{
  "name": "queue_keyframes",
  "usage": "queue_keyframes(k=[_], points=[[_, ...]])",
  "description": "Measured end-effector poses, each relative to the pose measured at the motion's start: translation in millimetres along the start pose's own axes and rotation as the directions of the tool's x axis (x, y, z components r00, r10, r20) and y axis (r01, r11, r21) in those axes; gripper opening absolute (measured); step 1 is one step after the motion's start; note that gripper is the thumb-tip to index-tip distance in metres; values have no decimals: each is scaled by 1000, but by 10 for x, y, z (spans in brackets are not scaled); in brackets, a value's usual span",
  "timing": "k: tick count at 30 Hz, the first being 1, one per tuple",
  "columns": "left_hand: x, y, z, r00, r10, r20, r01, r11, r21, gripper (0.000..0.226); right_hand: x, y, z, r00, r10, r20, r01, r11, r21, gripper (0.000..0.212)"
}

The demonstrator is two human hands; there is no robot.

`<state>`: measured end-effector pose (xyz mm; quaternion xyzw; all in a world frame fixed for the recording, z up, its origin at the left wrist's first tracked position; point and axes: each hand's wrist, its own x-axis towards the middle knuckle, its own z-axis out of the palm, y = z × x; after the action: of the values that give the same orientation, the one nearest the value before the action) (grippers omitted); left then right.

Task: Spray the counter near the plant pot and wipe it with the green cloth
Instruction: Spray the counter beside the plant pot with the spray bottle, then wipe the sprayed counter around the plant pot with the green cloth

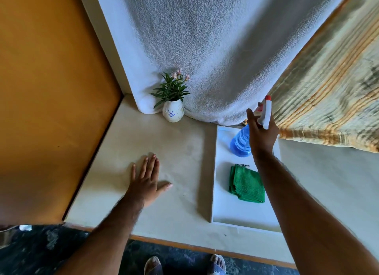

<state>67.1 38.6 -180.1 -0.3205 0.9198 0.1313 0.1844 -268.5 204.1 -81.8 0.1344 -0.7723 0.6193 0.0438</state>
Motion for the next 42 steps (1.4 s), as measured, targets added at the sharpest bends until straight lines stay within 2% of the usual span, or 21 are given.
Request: queue_keyframes(k=[3, 8, 12, 16, 19, 20, 21, 23, 26, 28, 32, 35, 39, 42], points=[[-2, -1, 3, 1000, 9, -2, -9, 1000, -17, 127, -32, -2, 41, 999, -38, 28, 38, 999, -1, 52], [10, -29, 23, 1000, 15, 2, -15, 1000, -7, 120, -24, -7, 64, 997, 8, 78, -8, 1000, 6, 36], [20, -42, 31, 1000, 13, 16, -13, 1000, -5, 116, -17, -25, -37, 981, 32, 194, -25, 999, -39, 38], [19, -46, 23, 1000, 6, 27, -5, 1000, -12, 119, -222, 63, -284, 956, 90, 278, -34, 979, -199, 62], [8, -27, 0, 999, -1, 42, 1, 1000, -6, 122, -540, 187, -546, 958, 172, 229, -80, 929, -360, 105], [9, -19, -2, 999, -7, 46, 7, 1000, -3, 123, -664, 223, -635, 957, 192, 219, -86, 904, -419, 111], [11, -16, -1, 999, -14, 50, 14, 1000, 1, 124, -788, 267, -718, 954, 187, 236, -50, 872, -487, 113], [20, -4, 7, 998, -25, 57, 25, 1000, 7, 118, -1023, 375, -886, 922, 95, 375, 171, 771, -614, 108], [32, 7, 14, 998, -28, 58, 27, 999, 30, 107, -1248, 561, -1049, 745, -77, 662, 568, 594, -570, 98], [24, 16, 8, 998, -30, 57, 28, 999, 40, 104, -1309, 654, -1105, 642, -103, 760, 684, 525, -507, 97], [15, 34, 7, 999, -34, 27, 33, 999, 22, 104, -1317, 725, -1115, 581, -58, 812, 737, 460, -495, 85], [17, 32, 13, 999, -29, 25, 29, 999, 20, 108, -1309, 746, -1114, 567, -62, 821, 741, 473, -477, 70], [15, 31, 15, 1000, -24, -2, 24, 1000, 2, 136, -1312, 763, -1099, 601, 1, 799, 688, 509, -518, 74], [26, 0, 52, 999, -20, -28, 21, 1000, 9, 135, -1344, 749, -1047, 640, 5, 768, 637, 555, -535, 76]])
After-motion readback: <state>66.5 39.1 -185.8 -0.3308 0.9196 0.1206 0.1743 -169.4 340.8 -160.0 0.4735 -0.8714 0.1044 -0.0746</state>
